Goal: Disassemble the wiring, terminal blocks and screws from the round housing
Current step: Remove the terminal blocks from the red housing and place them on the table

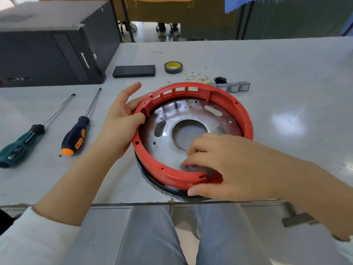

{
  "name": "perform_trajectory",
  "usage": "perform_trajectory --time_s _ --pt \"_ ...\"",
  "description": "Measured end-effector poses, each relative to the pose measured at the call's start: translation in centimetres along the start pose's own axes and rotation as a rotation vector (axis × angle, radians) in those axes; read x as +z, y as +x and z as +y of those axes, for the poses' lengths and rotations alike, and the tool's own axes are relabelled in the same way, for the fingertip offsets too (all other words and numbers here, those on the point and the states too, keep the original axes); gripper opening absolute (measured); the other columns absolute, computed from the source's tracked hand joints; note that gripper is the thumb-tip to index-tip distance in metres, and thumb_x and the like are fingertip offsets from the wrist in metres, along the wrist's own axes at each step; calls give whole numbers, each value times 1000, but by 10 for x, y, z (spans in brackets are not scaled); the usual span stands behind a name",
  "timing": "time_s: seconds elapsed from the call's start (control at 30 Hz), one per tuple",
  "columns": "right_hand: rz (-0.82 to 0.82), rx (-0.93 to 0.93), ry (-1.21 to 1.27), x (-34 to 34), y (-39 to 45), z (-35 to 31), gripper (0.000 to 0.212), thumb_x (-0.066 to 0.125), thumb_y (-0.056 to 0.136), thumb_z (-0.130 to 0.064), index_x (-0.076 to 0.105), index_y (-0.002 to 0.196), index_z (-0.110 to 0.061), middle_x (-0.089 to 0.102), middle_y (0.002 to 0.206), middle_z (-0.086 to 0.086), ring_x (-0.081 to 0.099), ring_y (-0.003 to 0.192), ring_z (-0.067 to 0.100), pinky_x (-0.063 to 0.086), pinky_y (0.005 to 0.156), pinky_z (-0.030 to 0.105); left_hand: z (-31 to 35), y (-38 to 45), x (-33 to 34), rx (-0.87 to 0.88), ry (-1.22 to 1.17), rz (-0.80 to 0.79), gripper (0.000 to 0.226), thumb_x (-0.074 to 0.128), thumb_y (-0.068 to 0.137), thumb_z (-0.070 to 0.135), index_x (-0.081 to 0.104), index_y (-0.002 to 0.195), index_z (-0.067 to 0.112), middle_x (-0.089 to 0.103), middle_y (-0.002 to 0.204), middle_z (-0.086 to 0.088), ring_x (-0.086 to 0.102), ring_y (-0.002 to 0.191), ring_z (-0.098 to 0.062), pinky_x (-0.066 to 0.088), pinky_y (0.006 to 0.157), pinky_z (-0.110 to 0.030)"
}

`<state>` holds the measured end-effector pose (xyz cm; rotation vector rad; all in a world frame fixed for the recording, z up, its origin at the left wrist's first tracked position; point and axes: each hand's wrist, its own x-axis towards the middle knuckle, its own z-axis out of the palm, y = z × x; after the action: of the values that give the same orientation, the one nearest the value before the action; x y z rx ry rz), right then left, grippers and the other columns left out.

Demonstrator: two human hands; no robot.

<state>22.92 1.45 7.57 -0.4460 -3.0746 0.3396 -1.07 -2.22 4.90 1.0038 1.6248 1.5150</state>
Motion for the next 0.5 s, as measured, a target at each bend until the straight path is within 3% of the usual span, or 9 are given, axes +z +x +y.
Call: perform_trajectory --time_s 0.1,0.17,0.4,0.5 --pt "29 -17 -72 -4 -3 8 67 39 79 -76 64 122 -31 51 98 -10 46 84 8 45 71 29 2 1 2 61 -15 3 78 31 78 -26 46 128 32 69 117 4 69 96 -16 53 59 -22" --pt "27 -44 -94 -4 -2 13 64 42 79 -75 66 120 -31 54 94 -6 44 78 9 44 66 31 3 1 4 84 -32 2 79 30 76 -27 47 127 31 70 116 4 69 98 -14 53 59 -19" --pt "3 -105 -83 3 1 21 51 42 83 -70 68 115 -38 54 97 -7 45 78 8 33 66 24 -1 7 8 56 -28 -1 76 30 76 -28 46 129 25 72 111 8 70 94 -13 53 59 -19" --pt "16 -133 -33 1 2 23 46 43 87 -65 69 110 -34 53 97 -9 39 76 5 40 62 28 -2 10 8 22 -20 9 75 31 76 -27 48 127 26 72 110 7 70 94 -15 53 69 -28"
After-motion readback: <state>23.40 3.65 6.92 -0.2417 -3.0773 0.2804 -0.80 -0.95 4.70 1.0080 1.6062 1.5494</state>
